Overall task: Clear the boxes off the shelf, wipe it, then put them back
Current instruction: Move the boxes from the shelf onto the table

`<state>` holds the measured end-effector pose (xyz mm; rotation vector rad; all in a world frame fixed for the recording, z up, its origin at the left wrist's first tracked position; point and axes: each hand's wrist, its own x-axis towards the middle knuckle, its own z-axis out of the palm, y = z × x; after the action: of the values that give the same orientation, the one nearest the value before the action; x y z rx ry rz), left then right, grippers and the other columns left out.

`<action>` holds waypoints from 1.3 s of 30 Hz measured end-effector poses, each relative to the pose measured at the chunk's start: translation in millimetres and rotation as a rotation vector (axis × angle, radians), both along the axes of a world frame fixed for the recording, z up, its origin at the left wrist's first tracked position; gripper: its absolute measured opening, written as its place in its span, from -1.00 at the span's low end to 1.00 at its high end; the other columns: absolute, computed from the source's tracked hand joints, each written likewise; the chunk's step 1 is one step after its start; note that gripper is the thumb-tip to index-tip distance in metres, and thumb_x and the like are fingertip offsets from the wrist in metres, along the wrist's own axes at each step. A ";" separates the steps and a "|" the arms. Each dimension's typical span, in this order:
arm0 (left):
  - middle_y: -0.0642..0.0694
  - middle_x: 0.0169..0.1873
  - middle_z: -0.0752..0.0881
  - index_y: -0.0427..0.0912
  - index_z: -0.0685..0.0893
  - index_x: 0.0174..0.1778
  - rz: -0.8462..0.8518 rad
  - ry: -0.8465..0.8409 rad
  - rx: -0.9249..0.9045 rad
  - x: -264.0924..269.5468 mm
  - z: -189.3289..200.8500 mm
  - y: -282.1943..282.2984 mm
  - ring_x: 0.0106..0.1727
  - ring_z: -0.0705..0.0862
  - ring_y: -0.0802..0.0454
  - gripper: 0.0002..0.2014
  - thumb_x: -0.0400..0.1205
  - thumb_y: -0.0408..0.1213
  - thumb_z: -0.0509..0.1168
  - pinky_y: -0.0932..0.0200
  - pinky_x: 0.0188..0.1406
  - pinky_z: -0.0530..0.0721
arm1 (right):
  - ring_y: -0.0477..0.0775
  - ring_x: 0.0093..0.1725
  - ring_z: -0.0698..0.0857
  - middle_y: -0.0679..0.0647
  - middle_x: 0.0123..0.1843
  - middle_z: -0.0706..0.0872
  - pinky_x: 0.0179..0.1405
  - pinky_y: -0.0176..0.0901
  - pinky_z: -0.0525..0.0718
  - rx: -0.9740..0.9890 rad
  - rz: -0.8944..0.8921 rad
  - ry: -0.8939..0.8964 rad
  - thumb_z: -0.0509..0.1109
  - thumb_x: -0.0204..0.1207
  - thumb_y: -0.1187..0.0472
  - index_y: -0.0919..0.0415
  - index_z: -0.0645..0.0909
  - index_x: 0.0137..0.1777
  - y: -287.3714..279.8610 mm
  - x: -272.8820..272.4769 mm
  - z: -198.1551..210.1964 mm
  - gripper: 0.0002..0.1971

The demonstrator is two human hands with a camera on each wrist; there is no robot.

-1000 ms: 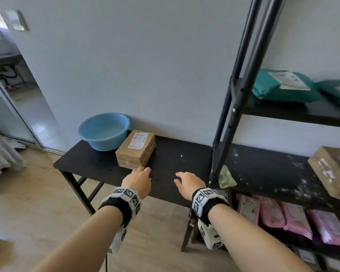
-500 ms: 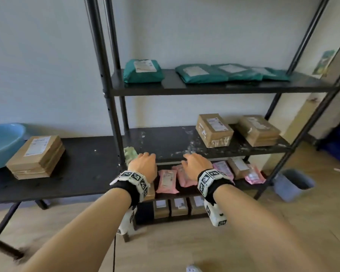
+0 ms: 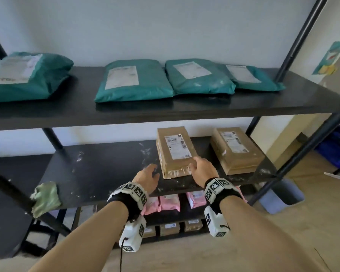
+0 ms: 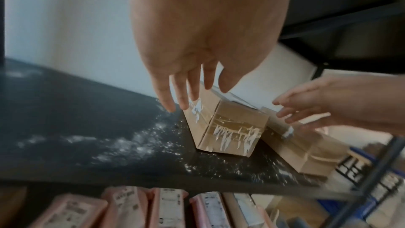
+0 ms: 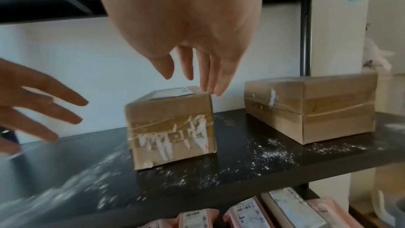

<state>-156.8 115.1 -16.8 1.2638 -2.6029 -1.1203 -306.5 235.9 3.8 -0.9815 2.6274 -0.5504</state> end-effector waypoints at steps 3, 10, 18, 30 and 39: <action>-0.19 0.34 0.62 -0.22 0.43 0.48 0.142 0.155 0.184 -40.1 -14.2 -13.2 0.29 0.63 -0.15 -0.56 0.67 -0.26 0.23 0.13 0.25 0.59 | 0.22 0.36 0.57 0.20 0.40 0.56 0.27 -0.01 0.55 -0.022 -0.037 -0.101 0.23 0.63 0.06 0.19 0.36 0.50 -19.9 -45.7 -16.1 -0.54; -0.16 0.39 0.59 -0.10 0.29 0.59 0.407 0.287 0.440 -82.1 -34.3 -24.2 0.28 0.66 -0.18 -0.47 0.68 -0.29 0.22 0.06 0.06 0.64 | 0.11 0.35 0.56 0.09 0.52 0.46 0.33 -0.04 0.52 -0.261 -0.143 -0.672 0.28 0.62 0.21 0.07 0.28 0.59 -42.7 -93.4 -30.8 -0.46; -0.15 0.31 0.63 -0.07 0.39 0.53 0.475 0.447 0.619 -60.4 -24.0 -11.5 0.12 0.68 -0.07 -0.50 0.66 -0.40 0.25 -0.06 0.25 0.66 | 0.09 0.12 0.63 0.10 0.22 0.64 0.04 0.00 0.64 -0.400 -0.215 -0.946 0.24 0.61 0.41 0.10 0.39 0.52 -25.7 -79.8 -22.9 -0.51; -0.08 0.14 0.64 -0.05 0.46 0.46 0.435 0.609 0.805 160.9 7.0 47.4 0.17 0.64 -0.07 -0.53 0.67 -0.54 0.15 -0.01 0.08 0.63 | 0.18 0.05 0.74 0.30 0.21 0.69 -0.20 -0.07 0.73 -0.397 -0.078 -1.041 0.28 0.52 0.55 0.07 0.42 0.47 45.3 115.2 8.3 -0.43; -0.11 0.29 0.65 0.00 0.42 0.51 0.486 0.587 0.744 408.1 15.2 49.7 0.11 0.66 0.00 -0.35 0.56 -0.64 0.25 0.05 0.07 0.67 | 0.19 0.15 0.72 0.16 0.27 0.66 0.01 -0.02 0.70 -0.334 0.115 -1.146 0.34 0.46 0.56 0.07 0.36 0.51 25.3 334.2 1.5 -0.34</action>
<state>251.3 164.7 -1.6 1.2666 -1.3898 -2.0175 27.8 261.2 5.3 -0.5866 1.4747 -1.1206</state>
